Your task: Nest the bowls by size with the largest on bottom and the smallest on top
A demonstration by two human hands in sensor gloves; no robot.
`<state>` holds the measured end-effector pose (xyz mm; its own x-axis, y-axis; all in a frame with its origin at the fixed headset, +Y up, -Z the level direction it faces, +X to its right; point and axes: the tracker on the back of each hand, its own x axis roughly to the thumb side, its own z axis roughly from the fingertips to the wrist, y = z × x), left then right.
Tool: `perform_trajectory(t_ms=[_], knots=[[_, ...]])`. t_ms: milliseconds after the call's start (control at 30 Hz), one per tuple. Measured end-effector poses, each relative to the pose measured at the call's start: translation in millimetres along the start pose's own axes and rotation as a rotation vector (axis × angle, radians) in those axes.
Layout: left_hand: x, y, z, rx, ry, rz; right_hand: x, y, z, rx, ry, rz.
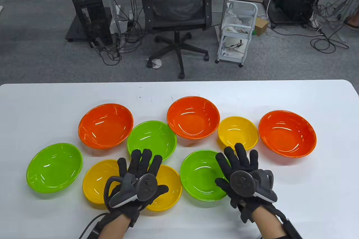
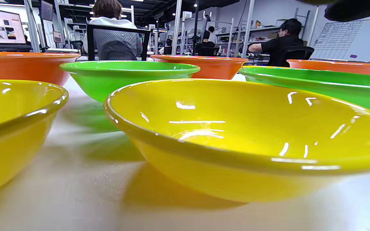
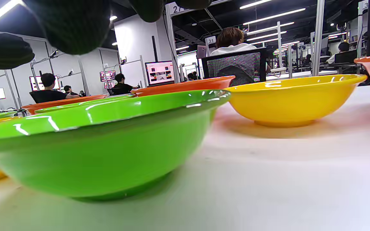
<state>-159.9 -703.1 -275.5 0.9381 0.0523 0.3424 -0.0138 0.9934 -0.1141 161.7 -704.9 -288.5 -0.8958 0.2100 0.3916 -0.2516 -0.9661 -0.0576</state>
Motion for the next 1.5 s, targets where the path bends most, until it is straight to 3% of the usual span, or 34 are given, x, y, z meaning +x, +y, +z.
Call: perform_trajectory(t_ms=[467, 700, 1167, 1500], knots=[[-3.6, 1.3, 0.1, 0.004, 0.0, 0.033, -5.6, -1.1, -2.1, 0.01, 0.002, -0.043], [-7.4, -3.1, -3.0, -0.023, 0.008, 0.061, -3.6, 8.3, -2.8, 0.138, -0.092, -0.097], [-11.1, -2.0, -0.9, -0.022, 0.027, 0.078, 17.9, 18.5, -2.3, 0.263, -0.241, -0.136], [-12.9, -1.8, -0.1, -0.014, 0.029, 0.087, 25.7, 34.1, -5.3, 0.38, -0.267, -0.107]])
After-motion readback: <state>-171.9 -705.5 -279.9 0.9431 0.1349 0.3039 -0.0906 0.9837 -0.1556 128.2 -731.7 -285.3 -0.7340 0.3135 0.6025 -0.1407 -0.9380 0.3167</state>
